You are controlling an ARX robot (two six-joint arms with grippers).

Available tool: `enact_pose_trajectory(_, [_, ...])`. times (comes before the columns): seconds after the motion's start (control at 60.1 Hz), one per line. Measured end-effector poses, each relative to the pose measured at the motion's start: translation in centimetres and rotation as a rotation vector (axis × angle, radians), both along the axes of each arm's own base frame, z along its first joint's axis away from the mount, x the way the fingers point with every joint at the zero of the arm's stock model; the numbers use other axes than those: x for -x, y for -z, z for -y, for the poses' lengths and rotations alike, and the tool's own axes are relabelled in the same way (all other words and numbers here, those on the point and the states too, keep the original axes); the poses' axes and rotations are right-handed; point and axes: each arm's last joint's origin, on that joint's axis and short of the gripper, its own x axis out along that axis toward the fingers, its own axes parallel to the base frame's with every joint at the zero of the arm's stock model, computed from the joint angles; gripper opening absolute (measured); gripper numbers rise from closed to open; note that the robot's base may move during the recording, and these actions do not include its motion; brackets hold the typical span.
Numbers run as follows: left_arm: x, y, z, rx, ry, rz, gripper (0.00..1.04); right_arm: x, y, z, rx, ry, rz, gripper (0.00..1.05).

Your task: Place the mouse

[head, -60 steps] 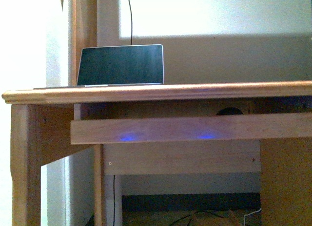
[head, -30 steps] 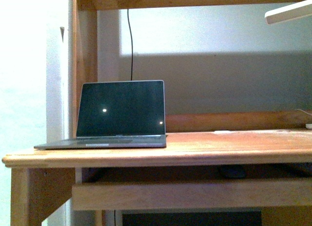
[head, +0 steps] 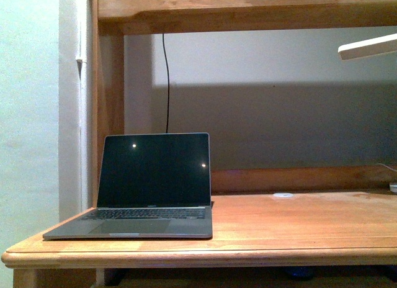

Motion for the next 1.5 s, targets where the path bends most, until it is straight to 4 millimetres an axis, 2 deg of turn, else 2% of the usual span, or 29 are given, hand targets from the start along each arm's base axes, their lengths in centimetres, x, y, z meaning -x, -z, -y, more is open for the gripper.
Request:
enact_pose_trajectory(0.05, [-2.4, -1.2, -0.8, -0.156, -0.026, 0.058, 0.97, 0.0, 0.0, 0.0, 0.000, 0.000, 0.000, 0.97])
enact_pose_trajectory(0.116, [-5.7, -1.1, -1.3, -0.433, 0.015, 0.123, 0.97, 0.0, 0.0, 0.0, 0.000, 0.000, 0.000, 0.97])
enact_pose_trajectory(0.133, [-6.1, -1.0, -1.3, -0.449, 0.020, 0.127, 0.97, 0.0, 0.0, 0.0, 0.000, -0.001, 0.000, 0.97])
enact_pose_trajectory(0.166, [-7.7, -0.5, -1.3, -0.587, 0.060, 0.151, 0.97, 0.0, 0.0, 0.0, 0.000, -0.001, 0.000, 0.97])
enact_pose_trajectory(0.249, [-10.7, 0.9, -1.1, -0.804, 0.132, 0.211, 0.97, 0.0, 0.0, 0.0, 0.000, -0.001, 0.000, 0.97])
enact_pose_trajectory(0.349, [-14.4, 2.9, -0.2, -1.014, 0.239, 0.305, 0.97, 0.0, 0.0, 0.0, 0.000, -0.001, 0.000, 0.97])
enact_pose_trajectory(0.416, [-16.3, 4.3, 0.7, -1.086, 0.315, 0.331, 0.97, 0.0, 0.0, 0.0, 0.000, -0.001, 0.000, 0.97])
enact_pose_trajectory(0.565, [-19.7, 6.1, 2.5, -1.173, 0.421, 0.380, 0.97, 0.0, 0.0, 0.0, 0.000, -0.001, 0.000, 0.97])
enact_pose_trajectory(0.732, [-23.4, 6.5, 4.1, -1.227, 0.461, 0.461, 0.97, 0.0, 0.0, 0.0, 0.000, -0.001, 0.000, 0.97])
enact_pose_trajectory(0.848, [-25.2, 6.9, 5.0, -1.244, 0.496, 0.477, 0.97, 0.0, 0.0, 0.0, 0.000, -0.001, 0.000, 0.97])
enact_pose_trajectory(1.081, [-28.2, 8.6, 6.2, -1.263, 0.557, 0.476, 0.97, 0.0, 0.0, 0.0, 0.000, -0.001, 0.000, 0.97])
enact_pose_trajectory(1.264, [-30.3, 9.0, 6.5, -1.292, 0.566, 0.495, 0.97, 0.0, 0.0, 0.0, 0.000, -0.001, 0.000, 0.97])
enact_pose_trajectory(1.497, [-31.6, 9.6, 6.7, -1.321, 0.612, 0.451, 0.97, 0.0, 0.0, 0.0, 0.000, -0.001, 0.000, 0.97])
